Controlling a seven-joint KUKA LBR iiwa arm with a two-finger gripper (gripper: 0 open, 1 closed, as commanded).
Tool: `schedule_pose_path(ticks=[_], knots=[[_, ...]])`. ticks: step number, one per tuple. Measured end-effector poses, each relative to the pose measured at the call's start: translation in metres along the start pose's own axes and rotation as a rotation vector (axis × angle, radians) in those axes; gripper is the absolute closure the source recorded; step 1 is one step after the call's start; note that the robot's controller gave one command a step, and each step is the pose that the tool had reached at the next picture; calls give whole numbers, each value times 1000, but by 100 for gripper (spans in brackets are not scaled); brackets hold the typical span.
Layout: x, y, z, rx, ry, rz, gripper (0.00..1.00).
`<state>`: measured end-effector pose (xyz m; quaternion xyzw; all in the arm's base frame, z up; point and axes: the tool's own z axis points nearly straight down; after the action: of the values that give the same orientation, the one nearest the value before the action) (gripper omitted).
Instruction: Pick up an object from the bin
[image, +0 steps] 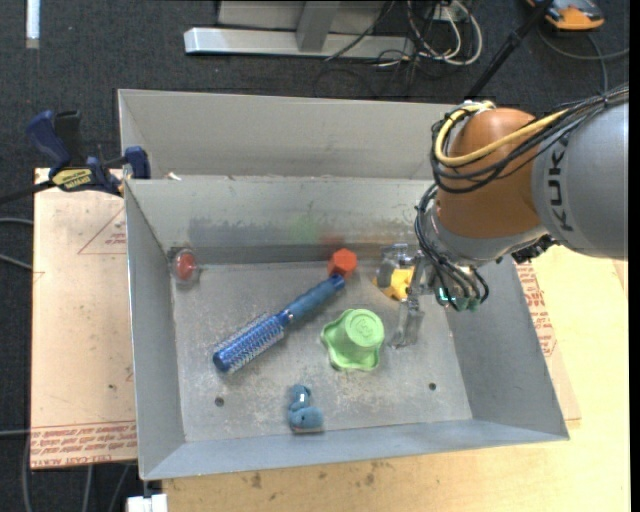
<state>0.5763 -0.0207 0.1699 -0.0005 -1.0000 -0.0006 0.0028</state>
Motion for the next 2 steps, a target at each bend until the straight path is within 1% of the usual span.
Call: schedule_pose_path(ticks=[1, 2], knots=[[11, 13, 101, -1, -6, 142, 0], [18, 23, 69, 0, -9, 54, 0]])
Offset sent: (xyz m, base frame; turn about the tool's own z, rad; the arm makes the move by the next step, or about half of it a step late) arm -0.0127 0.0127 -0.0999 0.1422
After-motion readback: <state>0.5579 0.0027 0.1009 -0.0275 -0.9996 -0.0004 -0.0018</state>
